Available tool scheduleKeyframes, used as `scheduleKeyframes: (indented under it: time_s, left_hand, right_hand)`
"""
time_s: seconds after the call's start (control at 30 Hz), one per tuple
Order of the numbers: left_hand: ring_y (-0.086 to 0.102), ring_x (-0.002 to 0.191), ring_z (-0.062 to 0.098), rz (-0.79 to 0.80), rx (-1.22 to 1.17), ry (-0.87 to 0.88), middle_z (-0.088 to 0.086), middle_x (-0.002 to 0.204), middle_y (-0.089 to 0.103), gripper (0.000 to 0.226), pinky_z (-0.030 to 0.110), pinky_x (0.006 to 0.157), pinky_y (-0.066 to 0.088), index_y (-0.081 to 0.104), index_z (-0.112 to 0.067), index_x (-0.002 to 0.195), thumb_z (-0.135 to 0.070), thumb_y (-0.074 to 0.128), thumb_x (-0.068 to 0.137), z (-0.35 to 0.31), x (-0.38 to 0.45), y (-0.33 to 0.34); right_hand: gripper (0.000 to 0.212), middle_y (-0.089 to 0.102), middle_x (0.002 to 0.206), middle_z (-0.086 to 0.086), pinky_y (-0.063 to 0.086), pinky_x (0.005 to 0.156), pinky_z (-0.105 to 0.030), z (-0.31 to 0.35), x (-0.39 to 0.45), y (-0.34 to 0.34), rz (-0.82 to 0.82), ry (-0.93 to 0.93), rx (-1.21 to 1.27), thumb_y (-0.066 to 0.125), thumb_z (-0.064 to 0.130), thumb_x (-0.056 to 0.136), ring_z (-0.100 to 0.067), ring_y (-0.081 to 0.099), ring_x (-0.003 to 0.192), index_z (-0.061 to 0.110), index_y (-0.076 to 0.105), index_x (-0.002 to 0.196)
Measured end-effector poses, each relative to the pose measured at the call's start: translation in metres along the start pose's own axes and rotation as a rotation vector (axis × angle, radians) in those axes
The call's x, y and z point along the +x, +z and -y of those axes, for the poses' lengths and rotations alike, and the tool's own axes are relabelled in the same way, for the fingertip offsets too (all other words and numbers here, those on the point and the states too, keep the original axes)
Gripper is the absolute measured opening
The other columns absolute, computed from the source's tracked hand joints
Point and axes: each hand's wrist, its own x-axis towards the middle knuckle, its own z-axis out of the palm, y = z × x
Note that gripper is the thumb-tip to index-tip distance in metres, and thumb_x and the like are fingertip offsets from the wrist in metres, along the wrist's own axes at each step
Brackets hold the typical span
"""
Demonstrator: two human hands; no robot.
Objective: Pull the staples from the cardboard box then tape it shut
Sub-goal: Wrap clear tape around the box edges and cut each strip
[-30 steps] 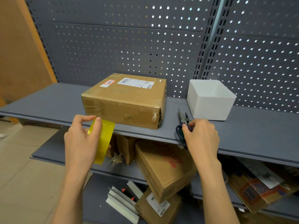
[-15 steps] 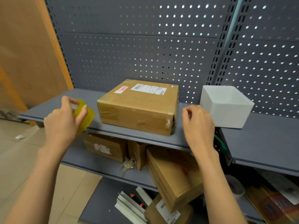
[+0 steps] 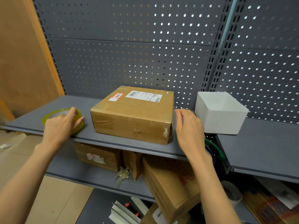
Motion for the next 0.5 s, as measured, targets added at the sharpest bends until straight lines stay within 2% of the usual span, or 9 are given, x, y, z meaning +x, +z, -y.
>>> scheduleKeyframes:
  time_s: [0.07,0.13,0.2,0.27,0.33,0.43,0.5]
  left_hand:
    - [0.054,0.045,0.036,-0.038,0.013,0.024,0.023,0.053,0.054,0.034,0.033,0.039,0.038,0.045,-0.006,0.083,-0.04,0.048,0.091,0.002,0.002,0.003]
    - [0.054,0.061,0.04,-0.019,0.023,0.043,0.026,0.066,0.057,0.049,0.044,0.051,0.041,0.053,-0.002,0.084,-0.044,0.031,0.094,0.004,0.004,0.003]
    - [0.05,0.075,0.043,0.009,0.066,0.036,0.03,0.082,0.057,0.065,0.05,0.064,0.036,0.059,0.006,0.095,-0.044,0.017,0.098,0.0,0.005,0.002]
    - [0.047,0.083,0.043,-0.077,0.036,-0.049,0.031,0.091,0.055,0.059,0.052,0.072,0.037,0.058,0.009,0.101,-0.039,0.024,0.099,-0.021,0.01,-0.014]
    - [0.046,0.094,0.041,-0.17,-0.126,-0.06,0.029,0.1,0.055,0.048,0.049,0.082,0.037,0.057,0.009,0.105,-0.03,0.03,0.098,-0.055,0.014,-0.031]
    - [0.044,0.109,0.031,-0.185,-0.411,0.119,0.022,0.115,0.056,0.043,0.036,0.098,0.031,0.057,0.004,0.116,-0.024,0.03,0.098,-0.117,0.013,-0.059]
    - [0.045,0.116,0.028,-0.169,-0.519,0.267,0.019,0.12,0.058,0.044,0.034,0.105,0.029,0.056,0.004,0.12,-0.024,0.03,0.098,-0.155,0.008,-0.069]
  right_hand:
    - [0.03,0.063,0.095,-0.009,0.043,0.071,-0.04,-0.002,0.0,0.001,0.008,-0.007,0.007,0.035,0.017,0.102,-0.027,0.056,0.087,0.006,0.063,0.101]
    - [0.031,0.065,0.099,-0.01,0.044,0.075,-0.041,-0.005,-0.001,0.004,0.019,-0.007,0.034,0.034,0.018,0.102,-0.028,0.057,0.09,0.006,0.063,0.105]
    - [0.034,0.065,0.108,-0.007,0.043,0.08,-0.037,-0.007,-0.001,0.005,0.028,0.014,0.094,0.032,0.021,0.102,-0.026,0.058,0.098,0.009,0.062,0.114]
    - [0.037,0.063,0.116,-0.003,0.038,0.08,-0.025,-0.006,-0.001,0.005,0.028,0.052,0.177,0.03,0.023,0.102,-0.02,0.056,0.105,0.012,0.06,0.122]
    - [0.038,0.061,0.121,0.001,0.032,0.081,-0.015,-0.002,-0.002,0.002,0.02,0.065,0.245,0.029,0.023,0.102,-0.014,0.053,0.111,0.014,0.057,0.127]
    - [0.039,0.055,0.132,0.005,0.03,0.095,-0.012,0.006,-0.003,-0.005,0.069,0.006,0.338,0.028,0.023,0.102,-0.002,0.045,0.119,0.015,0.052,0.133]
    - [0.039,0.05,0.137,0.006,0.023,0.103,-0.009,0.008,-0.004,-0.005,0.137,-0.059,0.347,0.028,0.022,0.103,0.003,0.037,0.123,0.014,0.048,0.136]
